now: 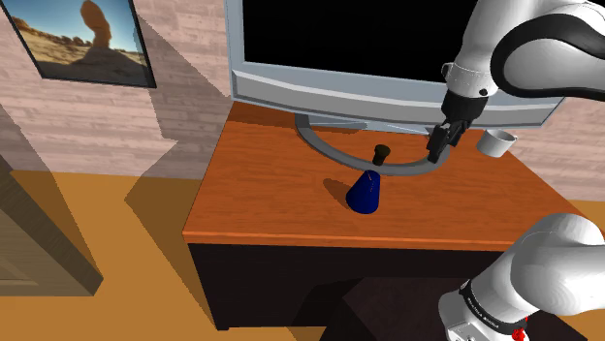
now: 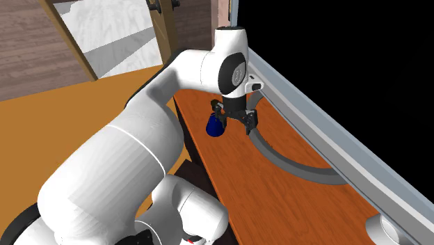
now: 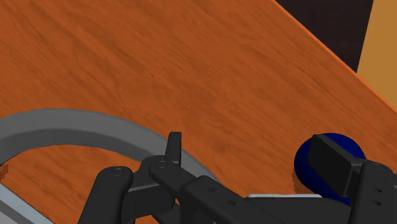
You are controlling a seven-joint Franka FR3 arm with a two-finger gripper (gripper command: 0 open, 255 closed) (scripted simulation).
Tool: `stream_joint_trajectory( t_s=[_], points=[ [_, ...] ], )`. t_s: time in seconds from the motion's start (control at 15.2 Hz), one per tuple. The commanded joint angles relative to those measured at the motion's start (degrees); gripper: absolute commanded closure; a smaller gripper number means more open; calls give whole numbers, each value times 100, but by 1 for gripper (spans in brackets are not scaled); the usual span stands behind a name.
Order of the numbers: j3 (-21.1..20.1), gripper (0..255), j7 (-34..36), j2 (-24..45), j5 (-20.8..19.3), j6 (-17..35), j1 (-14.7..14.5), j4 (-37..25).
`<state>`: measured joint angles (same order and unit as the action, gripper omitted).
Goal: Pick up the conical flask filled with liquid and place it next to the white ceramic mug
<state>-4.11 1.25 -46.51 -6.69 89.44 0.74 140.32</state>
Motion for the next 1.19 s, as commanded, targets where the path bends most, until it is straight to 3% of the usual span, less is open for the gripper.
stream_joint_trajectory(
  t_s=[0.0, 0.79, 1.12],
  points=[
    [0, 0, 0, 0, 0, 0, 0, 0],
    [-1071, 0, 807, 225, 671, 1805, -666, -74],
    [-1081, 0, 814, 290, 663, 2209, -653, 265]
  ],
)
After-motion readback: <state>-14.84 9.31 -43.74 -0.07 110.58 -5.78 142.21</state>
